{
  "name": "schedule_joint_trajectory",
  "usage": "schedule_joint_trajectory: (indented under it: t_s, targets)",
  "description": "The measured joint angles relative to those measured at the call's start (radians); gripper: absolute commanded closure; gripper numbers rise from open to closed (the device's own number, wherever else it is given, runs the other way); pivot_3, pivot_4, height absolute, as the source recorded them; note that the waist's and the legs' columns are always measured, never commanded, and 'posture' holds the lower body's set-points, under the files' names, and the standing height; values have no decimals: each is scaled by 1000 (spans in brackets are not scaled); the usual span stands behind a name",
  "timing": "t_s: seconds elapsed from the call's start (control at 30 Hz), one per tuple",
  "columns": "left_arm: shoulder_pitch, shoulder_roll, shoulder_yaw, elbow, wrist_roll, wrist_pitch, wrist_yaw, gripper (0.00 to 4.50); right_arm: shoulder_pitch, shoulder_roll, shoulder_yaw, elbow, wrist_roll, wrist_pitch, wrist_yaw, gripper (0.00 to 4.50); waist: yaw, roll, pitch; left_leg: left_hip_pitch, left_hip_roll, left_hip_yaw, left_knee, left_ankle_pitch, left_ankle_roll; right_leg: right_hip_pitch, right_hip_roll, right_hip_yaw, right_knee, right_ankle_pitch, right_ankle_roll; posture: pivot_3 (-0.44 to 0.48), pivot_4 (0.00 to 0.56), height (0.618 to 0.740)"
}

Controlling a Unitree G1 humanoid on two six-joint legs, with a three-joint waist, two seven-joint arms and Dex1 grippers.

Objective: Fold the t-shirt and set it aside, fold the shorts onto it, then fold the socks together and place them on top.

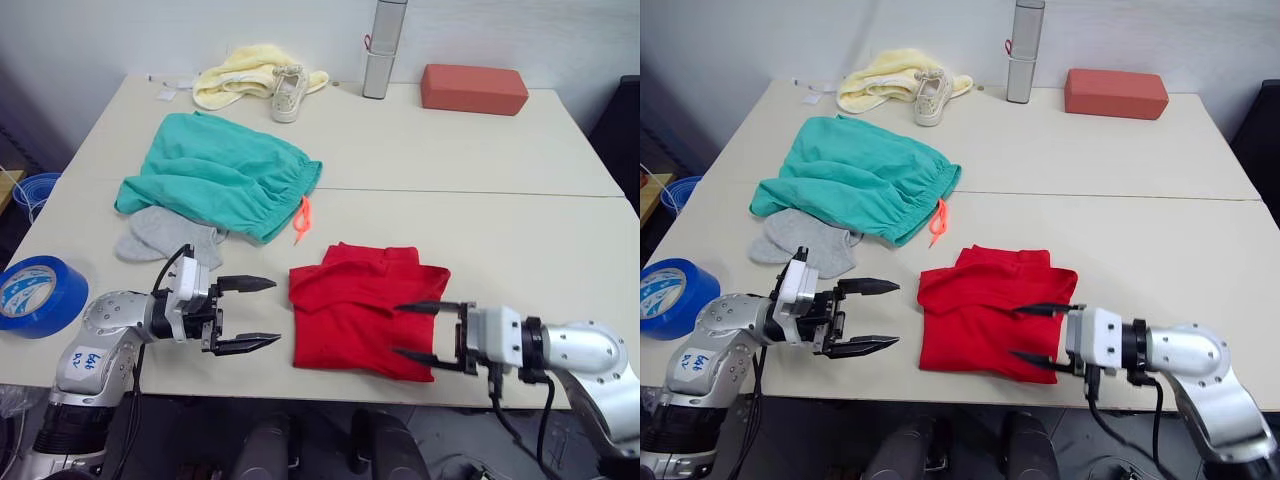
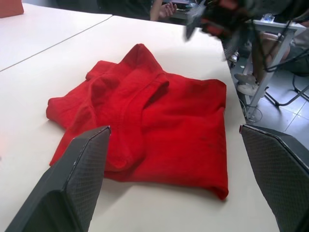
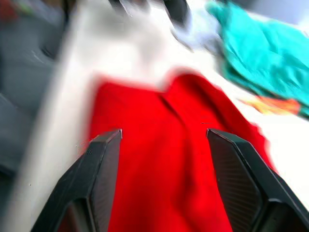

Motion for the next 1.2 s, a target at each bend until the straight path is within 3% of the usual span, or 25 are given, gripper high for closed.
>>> schedule_joint_trajectory:
  t_s: [0.27, 0.77, 1.03, 1.13, 1.2]
  targets:
    - [-17, -7, -15, 20, 1, -2, 3, 0, -175, 15, 126, 266, -174, -205, -3, 1679, -4, 0, 0, 0, 0, 1, 0, 0, 0, 0, 0, 0, 0, 0, 0, 0, 150, 740]
    - [-19, -5, -15, 21, 1, -11, 10, 0, -188, -18, 168, 325, -161, -327, 44, 1679, -3, 0, 0, 0, 0, 1, 1, 1, 0, 1, 0, 0, 0, 0, 0, 0, 150, 740]
    - [-21, -12, -27, 21, 1, -11, 12, 0, -247, 31, 179, 425, -259, -378, -50, 1679, -6, 0, 0, 0, 1, 1, 1, 1, -1, 0, 1, 0, 1, 0, 0, 0, 150, 740]
    - [-21, -12, -28, 21, 1, -11, 12, 0, -271, 39, 180, 458, -257, -403, -54, 2262, -6, 0, 0, 0, 1, 1, 1, 1, -1, 0, 1, 0, 1, 0, 0, 0, 150, 740]
    - [-21, -12, -28, 21, 1, -11, 12, 0, -272, 42, 183, 464, -232, -418, -33, 2911, -5, 0, 0, 0, 1, 0, 1, 1, 0, 1, 1, 0, 1, 0, 0, 0, 150, 740]
